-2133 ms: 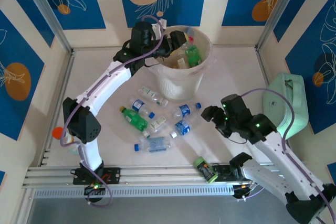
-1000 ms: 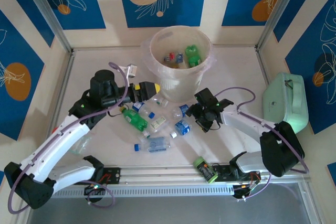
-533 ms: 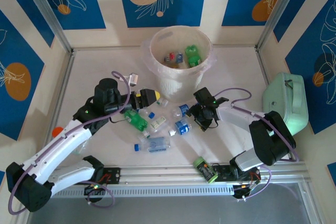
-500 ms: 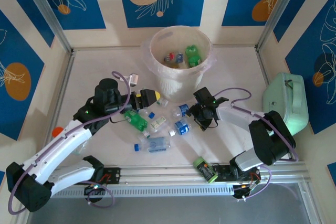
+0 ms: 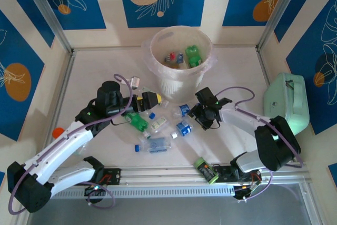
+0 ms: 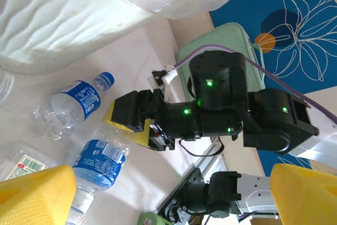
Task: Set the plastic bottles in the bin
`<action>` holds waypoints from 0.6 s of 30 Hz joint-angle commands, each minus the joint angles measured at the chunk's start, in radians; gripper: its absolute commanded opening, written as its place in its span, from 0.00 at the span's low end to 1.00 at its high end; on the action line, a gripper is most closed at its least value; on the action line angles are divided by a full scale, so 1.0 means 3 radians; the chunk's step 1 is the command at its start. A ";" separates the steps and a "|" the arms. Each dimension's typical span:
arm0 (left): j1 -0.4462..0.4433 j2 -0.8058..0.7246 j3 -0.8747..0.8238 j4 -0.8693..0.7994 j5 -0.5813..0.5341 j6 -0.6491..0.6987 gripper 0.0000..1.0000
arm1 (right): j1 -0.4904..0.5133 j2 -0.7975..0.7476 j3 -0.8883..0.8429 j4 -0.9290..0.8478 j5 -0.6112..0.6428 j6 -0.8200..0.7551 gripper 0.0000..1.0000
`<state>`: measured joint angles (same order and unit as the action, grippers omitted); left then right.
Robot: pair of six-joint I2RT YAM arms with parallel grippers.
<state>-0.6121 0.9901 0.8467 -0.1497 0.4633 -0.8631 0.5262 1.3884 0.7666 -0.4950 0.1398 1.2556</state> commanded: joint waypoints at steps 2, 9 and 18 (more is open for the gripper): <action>-0.0025 0.0011 0.0024 0.0058 0.0011 -0.0001 0.96 | 0.0098 -0.0317 0.0161 -0.0332 0.0199 -0.0146 0.60; -0.0066 0.0227 0.0098 0.0343 0.0467 0.0020 0.97 | 0.0453 -0.0984 0.0467 -0.0746 0.0553 -0.0525 0.57; -0.0515 0.0646 0.0353 0.0550 0.0779 0.0221 0.99 | 0.0657 -0.1417 0.1220 -0.0959 0.0547 -0.1065 0.56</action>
<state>-0.7345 1.1595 0.9012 -0.0357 0.6334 -0.8413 0.7143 0.9733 1.0786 -0.7395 0.2890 1.0149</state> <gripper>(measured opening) 0.983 0.597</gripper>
